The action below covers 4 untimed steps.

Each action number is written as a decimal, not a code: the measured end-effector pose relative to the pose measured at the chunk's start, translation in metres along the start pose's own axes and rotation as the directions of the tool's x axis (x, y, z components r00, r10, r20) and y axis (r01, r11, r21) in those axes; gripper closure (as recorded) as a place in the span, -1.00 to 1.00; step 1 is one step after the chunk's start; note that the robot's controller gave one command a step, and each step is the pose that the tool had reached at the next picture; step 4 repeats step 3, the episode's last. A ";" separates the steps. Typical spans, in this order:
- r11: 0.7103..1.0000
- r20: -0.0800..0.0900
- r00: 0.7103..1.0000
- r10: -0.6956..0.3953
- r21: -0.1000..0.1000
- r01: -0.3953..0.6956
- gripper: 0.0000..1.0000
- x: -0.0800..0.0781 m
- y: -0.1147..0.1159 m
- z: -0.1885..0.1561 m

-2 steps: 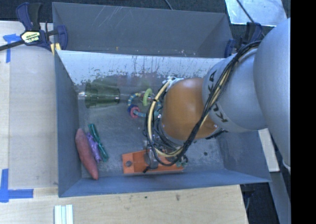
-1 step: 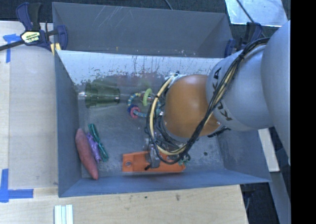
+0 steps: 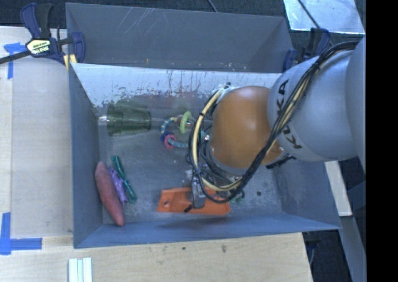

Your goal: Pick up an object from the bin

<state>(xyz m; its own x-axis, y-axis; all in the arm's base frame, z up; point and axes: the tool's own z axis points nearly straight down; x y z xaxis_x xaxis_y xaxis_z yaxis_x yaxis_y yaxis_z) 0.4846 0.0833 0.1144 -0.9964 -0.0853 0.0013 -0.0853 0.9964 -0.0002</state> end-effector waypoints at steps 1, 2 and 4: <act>1.000 0.008 1.000 0.001 0.000 -0.001 1.00 -0.002 0.000 -0.019; 1.000 0.008 1.000 0.001 0.000 -0.001 1.00 -0.002 0.000 -0.029; 1.000 0.007 1.000 0.001 0.000 -0.001 1.00 -0.001 0.000 -0.038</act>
Offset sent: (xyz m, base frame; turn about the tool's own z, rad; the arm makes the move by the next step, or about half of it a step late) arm 0.0000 0.0002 0.0552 0.0000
